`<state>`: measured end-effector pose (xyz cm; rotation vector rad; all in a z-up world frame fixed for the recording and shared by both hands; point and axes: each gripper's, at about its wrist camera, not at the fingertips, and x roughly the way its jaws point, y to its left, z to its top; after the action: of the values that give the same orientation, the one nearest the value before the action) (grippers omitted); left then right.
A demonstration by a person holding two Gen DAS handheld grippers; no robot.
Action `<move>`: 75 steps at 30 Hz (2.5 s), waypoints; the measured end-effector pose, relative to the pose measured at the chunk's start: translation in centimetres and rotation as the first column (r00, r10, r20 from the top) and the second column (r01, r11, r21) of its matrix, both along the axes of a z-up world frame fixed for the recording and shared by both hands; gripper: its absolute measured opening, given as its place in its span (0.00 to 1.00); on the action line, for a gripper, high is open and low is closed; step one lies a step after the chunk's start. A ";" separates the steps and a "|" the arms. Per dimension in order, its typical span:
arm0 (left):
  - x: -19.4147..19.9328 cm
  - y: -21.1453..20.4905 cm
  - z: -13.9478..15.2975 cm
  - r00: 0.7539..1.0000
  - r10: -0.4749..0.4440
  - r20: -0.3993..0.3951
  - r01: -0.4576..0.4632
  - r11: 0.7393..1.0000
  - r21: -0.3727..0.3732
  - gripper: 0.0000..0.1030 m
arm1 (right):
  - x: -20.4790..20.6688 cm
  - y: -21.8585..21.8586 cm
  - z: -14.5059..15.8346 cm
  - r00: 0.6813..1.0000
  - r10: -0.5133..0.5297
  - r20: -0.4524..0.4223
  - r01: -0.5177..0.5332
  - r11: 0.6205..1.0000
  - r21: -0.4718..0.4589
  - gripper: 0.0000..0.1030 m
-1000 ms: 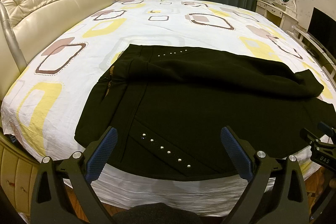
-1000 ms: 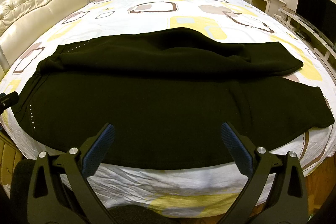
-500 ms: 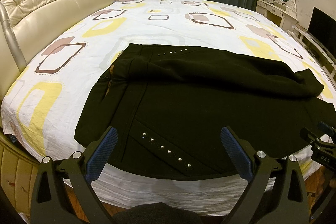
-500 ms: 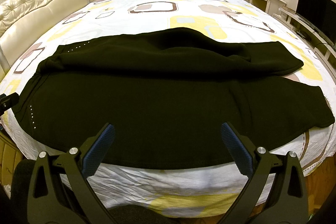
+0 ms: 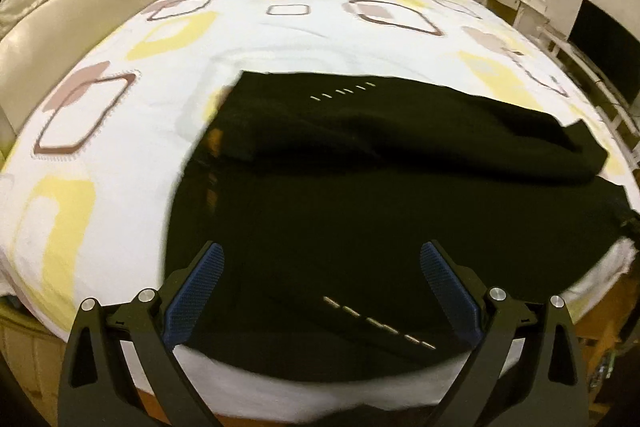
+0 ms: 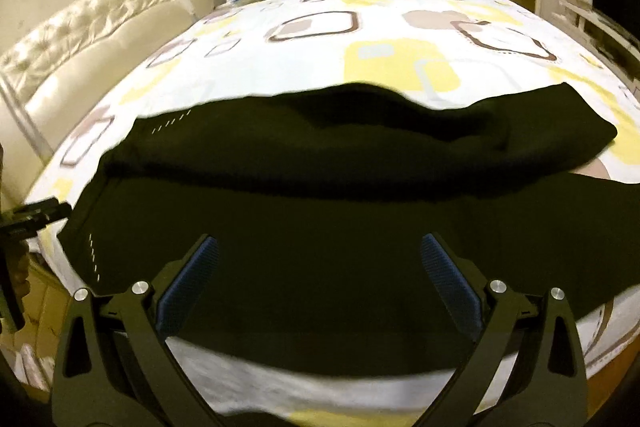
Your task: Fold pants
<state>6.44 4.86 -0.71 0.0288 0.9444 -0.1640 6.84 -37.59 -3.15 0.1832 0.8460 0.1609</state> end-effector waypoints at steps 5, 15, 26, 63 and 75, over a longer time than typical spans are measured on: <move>4.4 2.8 -0.1 1.000 0.004 0.014 -0.003 1.000 -0.021 0.95 | 4.0 -3.2 0.7 0.999 -0.037 -0.021 0.037 0.999 -0.023 0.98; 5.5 2.1 -2.4 1.000 0.018 -0.009 -0.018 0.997 -0.077 0.95 | 2.0 -20.9 2.6 0.971 -0.240 -0.021 0.241 0.966 0.097 0.98; 4.2 0.9 -3.6 0.996 0.082 -0.032 -0.084 0.994 -0.066 0.95 | -2.2 -41.8 -2.4 0.812 -0.545 -0.210 0.578 0.801 0.158 0.97; 8.7 7.3 -1.9 0.989 0.128 -0.073 -0.130 0.991 -0.024 0.95 | 6.3 -27.4 4.8 0.976 -0.215 -0.017 0.216 0.973 0.079 0.63; 20.8 9.4 -3.9 0.991 -0.018 -0.136 -0.002 0.990 -0.141 0.95 | 17.4 -4.8 2.7 0.940 0.319 -0.119 -0.314 0.948 0.058 0.67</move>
<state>27.26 14.23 -4.56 -0.1107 1.0679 -0.2427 24.28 -42.34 -0.40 0.0923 0.9967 0.4721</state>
